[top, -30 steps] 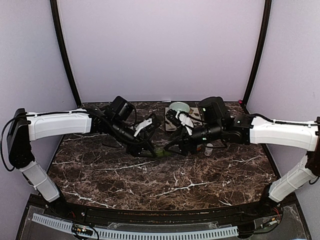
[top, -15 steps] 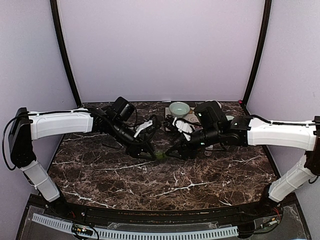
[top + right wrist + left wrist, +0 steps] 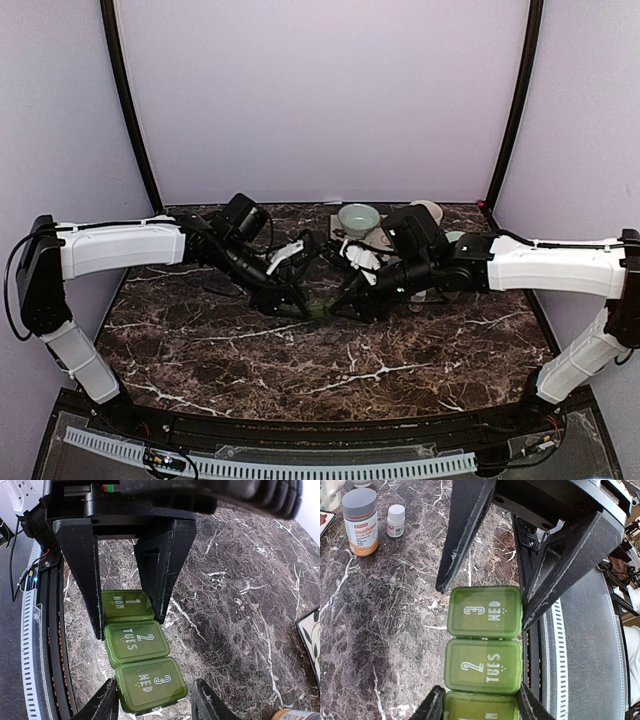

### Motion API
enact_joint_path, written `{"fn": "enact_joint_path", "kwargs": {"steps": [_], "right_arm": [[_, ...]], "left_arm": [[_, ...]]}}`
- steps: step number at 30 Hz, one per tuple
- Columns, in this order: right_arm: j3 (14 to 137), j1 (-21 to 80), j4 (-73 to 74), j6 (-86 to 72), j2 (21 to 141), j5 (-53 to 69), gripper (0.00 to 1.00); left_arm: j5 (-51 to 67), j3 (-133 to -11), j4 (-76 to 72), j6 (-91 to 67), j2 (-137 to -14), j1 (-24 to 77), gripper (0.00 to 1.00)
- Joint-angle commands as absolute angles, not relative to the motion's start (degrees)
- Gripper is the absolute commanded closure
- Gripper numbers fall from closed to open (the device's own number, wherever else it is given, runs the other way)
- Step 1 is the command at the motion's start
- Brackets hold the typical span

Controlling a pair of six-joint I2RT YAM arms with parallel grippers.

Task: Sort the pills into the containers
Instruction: Open the lid of the pill container.

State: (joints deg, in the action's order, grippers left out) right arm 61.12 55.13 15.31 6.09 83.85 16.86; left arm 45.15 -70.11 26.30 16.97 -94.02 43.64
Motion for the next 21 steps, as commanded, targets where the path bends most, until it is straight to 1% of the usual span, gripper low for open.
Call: {"fn": "enact_joint_path", "kwargs": {"steps": [1, 8, 16, 21], "right_arm": [[62.66, 55.46, 15.56, 6.46, 85.05, 15.68, 0.51], [63.41, 54.75, 15.56, 5.65, 85.84, 16.48, 0.55], [63.31, 52.62, 14.51, 3.64, 84.64, 21.34, 0.57], [63.69, 52.09, 14.35, 2.92, 85.13, 22.52, 0.59]], "left_arm": [[46.89, -69.73, 25.73, 18.58, -89.96, 43.68, 0.94], [44.47, -67.97, 24.11, 19.40, -87.84, 44.27, 0.94], [38.41, -67.68, 24.58, 21.22, -88.01, 46.27, 0.94], [36.95, -67.63, 23.92, 21.77, -87.76, 47.25, 0.94]]}}
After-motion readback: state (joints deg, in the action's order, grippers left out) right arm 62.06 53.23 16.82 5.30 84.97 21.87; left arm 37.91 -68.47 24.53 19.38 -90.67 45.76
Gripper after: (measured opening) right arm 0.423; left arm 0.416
